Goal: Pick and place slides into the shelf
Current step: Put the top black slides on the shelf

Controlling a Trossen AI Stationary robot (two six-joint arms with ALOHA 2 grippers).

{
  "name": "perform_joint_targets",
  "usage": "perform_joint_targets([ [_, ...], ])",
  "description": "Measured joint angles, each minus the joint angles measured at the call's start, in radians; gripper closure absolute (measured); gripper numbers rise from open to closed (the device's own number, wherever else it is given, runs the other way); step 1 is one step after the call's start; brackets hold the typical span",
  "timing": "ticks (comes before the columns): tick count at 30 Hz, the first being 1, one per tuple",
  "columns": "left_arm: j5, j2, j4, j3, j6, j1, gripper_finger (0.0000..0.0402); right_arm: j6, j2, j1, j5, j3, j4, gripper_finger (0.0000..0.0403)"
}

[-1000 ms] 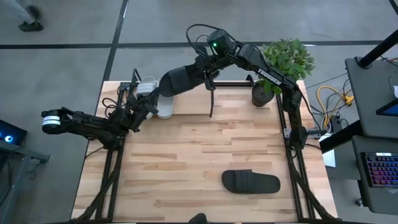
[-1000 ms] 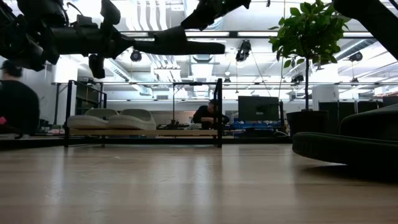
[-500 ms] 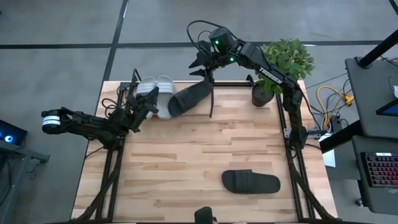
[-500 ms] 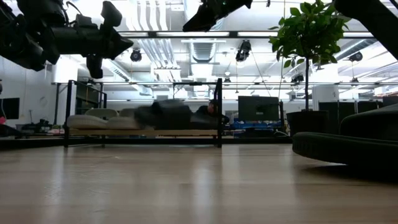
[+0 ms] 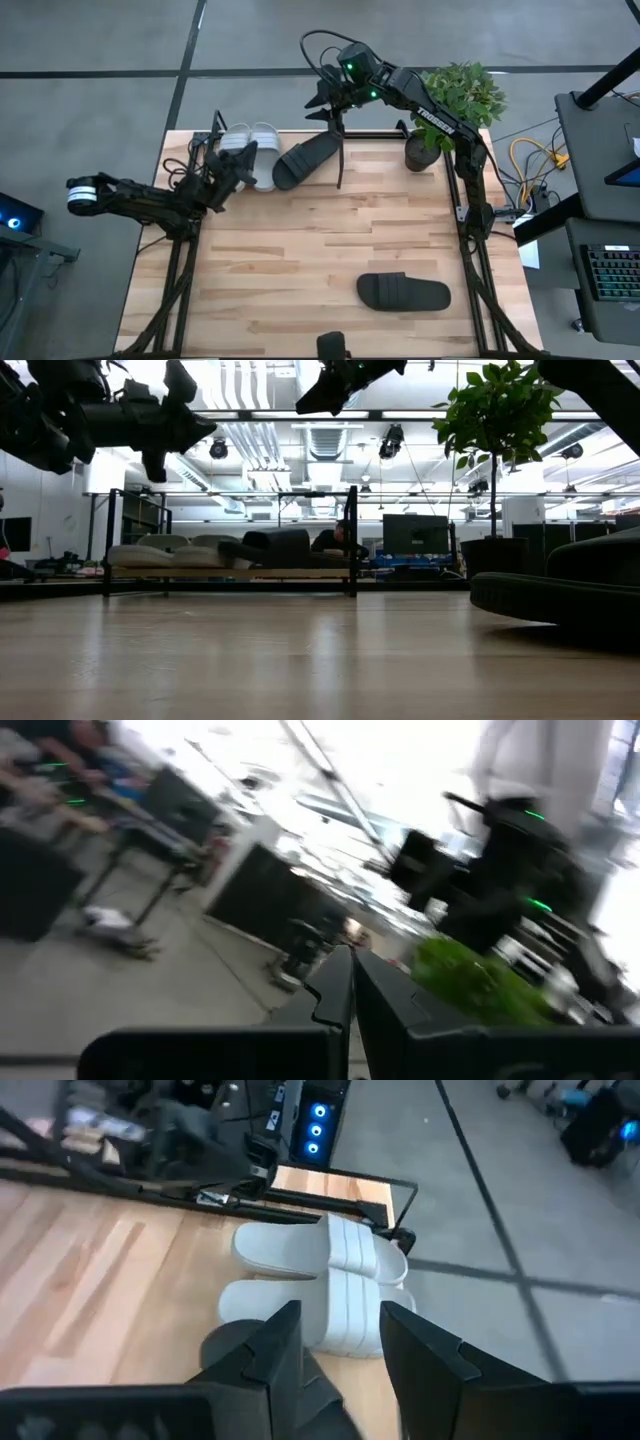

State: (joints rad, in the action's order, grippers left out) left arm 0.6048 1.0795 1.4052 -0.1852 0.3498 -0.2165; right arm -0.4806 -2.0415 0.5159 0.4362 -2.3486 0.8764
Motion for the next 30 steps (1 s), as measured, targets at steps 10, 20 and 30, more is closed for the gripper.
perform_joint_targets([
  [10, -0.337, -0.034, -0.001, -0.009, -0.197, 0.0, 0.0362, 0.186, 0.05, 0.0, -0.02, 0.0, 0.08, 0.0285],
  [20, -0.592, -0.036, -0.054, -0.069, -0.368, 0.0, 0.0186, 0.197, 0.153, -0.074, -0.018, 0.0, 0.211, 0.0289],
  [30, -0.551, -0.062, -1.001, -0.367, -0.742, 0.033, 0.0169, 0.181, 0.299, -0.147, -0.177, 0.148, 0.238, 0.0293],
])
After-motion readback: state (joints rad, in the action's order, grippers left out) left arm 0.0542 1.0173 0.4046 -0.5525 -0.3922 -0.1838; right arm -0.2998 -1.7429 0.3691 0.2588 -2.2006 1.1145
